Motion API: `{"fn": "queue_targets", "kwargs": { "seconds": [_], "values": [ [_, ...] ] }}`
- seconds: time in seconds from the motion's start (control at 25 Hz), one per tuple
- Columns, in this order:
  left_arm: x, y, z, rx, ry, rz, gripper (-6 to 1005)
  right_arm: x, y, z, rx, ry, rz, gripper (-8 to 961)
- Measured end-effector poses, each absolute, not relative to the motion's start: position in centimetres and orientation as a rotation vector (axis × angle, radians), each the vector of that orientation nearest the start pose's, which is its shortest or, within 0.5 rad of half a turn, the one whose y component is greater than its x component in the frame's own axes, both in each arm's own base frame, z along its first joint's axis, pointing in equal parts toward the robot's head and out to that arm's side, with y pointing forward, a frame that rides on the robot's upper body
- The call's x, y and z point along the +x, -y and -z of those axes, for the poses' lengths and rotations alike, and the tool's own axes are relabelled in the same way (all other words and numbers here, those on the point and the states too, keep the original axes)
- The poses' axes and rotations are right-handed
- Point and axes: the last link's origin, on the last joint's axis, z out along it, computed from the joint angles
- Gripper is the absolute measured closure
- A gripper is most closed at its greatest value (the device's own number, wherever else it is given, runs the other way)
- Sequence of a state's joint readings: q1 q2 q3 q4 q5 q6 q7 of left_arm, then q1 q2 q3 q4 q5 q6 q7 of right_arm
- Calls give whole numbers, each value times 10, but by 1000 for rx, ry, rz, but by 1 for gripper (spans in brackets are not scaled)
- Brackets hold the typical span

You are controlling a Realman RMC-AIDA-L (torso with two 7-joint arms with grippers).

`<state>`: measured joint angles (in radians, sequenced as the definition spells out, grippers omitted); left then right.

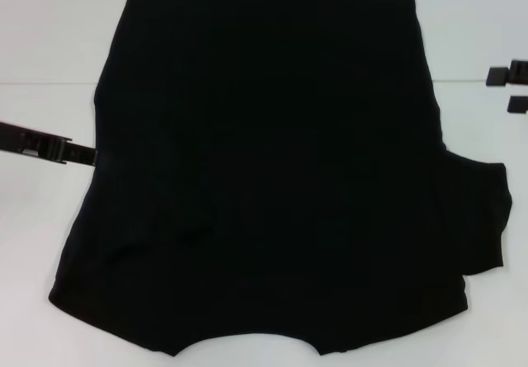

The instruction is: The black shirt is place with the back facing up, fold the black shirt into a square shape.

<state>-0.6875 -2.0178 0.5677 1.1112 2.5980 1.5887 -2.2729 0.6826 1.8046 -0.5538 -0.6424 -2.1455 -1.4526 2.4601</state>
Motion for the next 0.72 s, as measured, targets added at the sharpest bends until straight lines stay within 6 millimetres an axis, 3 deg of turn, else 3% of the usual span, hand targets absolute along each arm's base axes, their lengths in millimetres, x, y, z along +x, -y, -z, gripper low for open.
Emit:
{"fn": "queue_targets", "kwargs": {
  "seconds": [0.12,0.28,0.4,0.52,0.72],
  "values": [
    [-270,-370,-92,-2443,1570,330,447,282,-401,-129,-2103,-1748,-606,131],
    [-266,-341,-51,-2644,1730,537,401,290,-393,-130,-2133,-1757,-485,135],
    [-259,-326,-28,-2758,1665,589,367,294,-386,-131,-2172,-1742,-434,139],
    [-256,-319,-18,-2806,1509,700,368,301,-381,-132,-2181,-1718,-429,142],
    [-267,-322,-17,-2694,1387,767,398,312,-374,-127,-2171,-1682,-460,148]
  ]
}}
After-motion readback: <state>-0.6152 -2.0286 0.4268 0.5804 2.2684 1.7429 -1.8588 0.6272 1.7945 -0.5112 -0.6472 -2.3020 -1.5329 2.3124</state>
